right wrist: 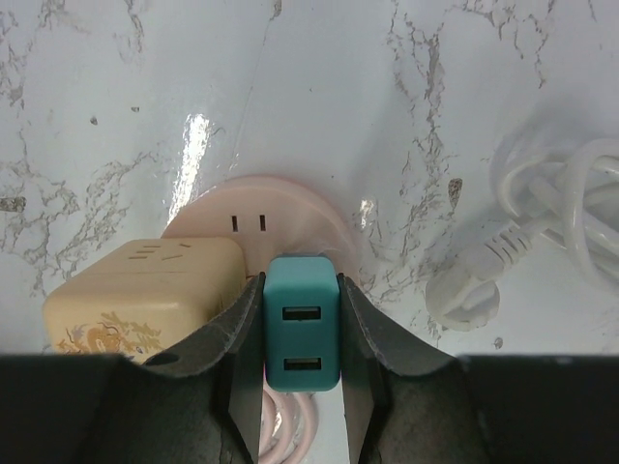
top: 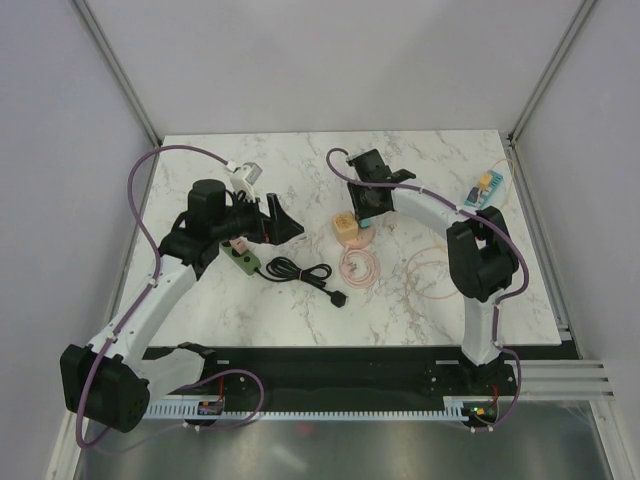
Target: Insert the plug
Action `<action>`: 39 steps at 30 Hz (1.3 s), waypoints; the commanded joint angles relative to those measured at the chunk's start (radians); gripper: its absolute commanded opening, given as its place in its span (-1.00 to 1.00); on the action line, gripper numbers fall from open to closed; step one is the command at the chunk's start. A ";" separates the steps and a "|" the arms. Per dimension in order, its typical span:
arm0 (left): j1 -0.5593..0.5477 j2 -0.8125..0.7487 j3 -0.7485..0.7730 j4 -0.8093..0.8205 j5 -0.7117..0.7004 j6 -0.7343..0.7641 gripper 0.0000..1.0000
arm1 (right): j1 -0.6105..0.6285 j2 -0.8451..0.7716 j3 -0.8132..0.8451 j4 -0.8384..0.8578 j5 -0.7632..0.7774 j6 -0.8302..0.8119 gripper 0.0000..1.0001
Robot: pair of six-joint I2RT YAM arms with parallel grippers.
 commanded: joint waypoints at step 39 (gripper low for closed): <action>0.038 -0.089 -0.026 0.026 -0.174 0.028 0.99 | 0.243 -0.082 -0.617 0.382 0.312 0.297 -1.00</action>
